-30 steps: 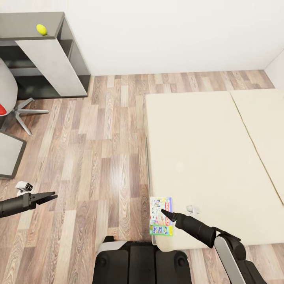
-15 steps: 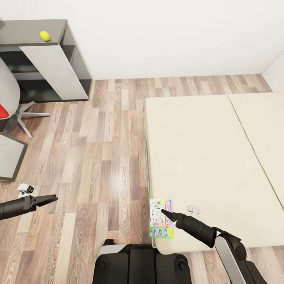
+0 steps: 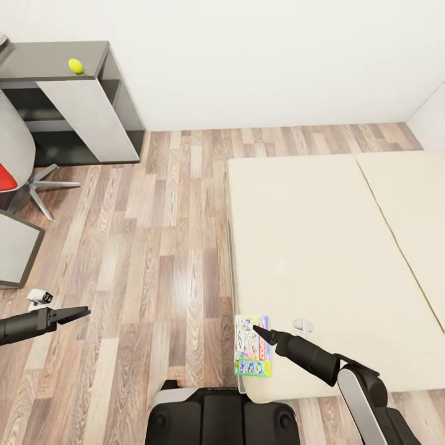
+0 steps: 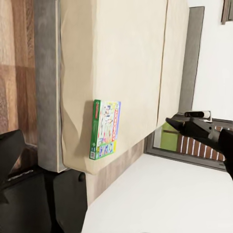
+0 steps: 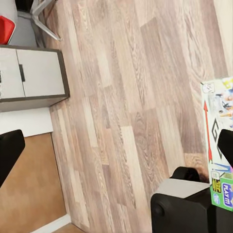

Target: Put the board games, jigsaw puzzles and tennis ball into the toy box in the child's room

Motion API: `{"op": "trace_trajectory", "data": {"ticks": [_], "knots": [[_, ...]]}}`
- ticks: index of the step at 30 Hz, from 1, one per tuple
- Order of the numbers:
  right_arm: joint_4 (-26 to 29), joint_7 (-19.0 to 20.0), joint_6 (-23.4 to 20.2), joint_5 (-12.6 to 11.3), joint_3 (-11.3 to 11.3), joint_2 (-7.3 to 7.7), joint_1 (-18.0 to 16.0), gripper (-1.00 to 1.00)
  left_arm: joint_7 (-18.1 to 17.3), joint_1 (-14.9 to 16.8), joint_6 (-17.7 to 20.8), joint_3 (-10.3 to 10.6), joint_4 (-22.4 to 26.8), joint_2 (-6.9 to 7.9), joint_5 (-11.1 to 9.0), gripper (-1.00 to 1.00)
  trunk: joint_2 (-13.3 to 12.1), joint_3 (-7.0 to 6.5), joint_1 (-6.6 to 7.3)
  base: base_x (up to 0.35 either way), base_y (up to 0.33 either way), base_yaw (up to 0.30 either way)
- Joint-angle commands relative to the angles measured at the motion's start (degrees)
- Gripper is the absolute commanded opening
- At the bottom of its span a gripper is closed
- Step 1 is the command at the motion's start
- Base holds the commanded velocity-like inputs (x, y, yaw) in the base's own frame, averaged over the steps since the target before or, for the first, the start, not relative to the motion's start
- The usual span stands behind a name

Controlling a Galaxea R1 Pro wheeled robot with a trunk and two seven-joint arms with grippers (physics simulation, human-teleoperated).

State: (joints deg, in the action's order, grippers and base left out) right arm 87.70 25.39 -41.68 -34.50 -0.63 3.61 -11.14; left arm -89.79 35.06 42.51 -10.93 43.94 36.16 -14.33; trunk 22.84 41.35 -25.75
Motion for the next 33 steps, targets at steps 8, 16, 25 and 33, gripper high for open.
{"op": "trace_trajectory", "data": {"ticks": [8,16,25,33], "knots": [[0.46,0.09,-0.41,-0.13,-0.05,0.00,-0.02,1.00,-0.21,0.01,0.56,-0.11,0.00,0.18,0.00,1.00,0.08,-0.69,-0.04,0.000,0.000,0.000],[0.53,0.10,-0.42,-0.13,-0.07,0.03,-0.02,1.00,-0.21,0.01,0.56,-0.07,0.00,0.22,0.00,1.00,0.08,-1.45,-0.04,0.000,0.000,0.000],[0.54,0.08,-0.42,-0.13,-0.07,0.08,-0.02,1.00,-0.21,0.01,0.56,-0.06,0.00,0.17,0.00,1.00,0.08,-2.29,-0.04,0.000,0.000,0.000],[0.54,0.07,-0.42,-0.13,-0.07,0.08,-0.02,1.00,-0.21,-0.05,0.56,-0.05,0.00,0.15,0.00,1.00,0.08,-3.05,-0.04,0.000,0.000,0.000]]}}
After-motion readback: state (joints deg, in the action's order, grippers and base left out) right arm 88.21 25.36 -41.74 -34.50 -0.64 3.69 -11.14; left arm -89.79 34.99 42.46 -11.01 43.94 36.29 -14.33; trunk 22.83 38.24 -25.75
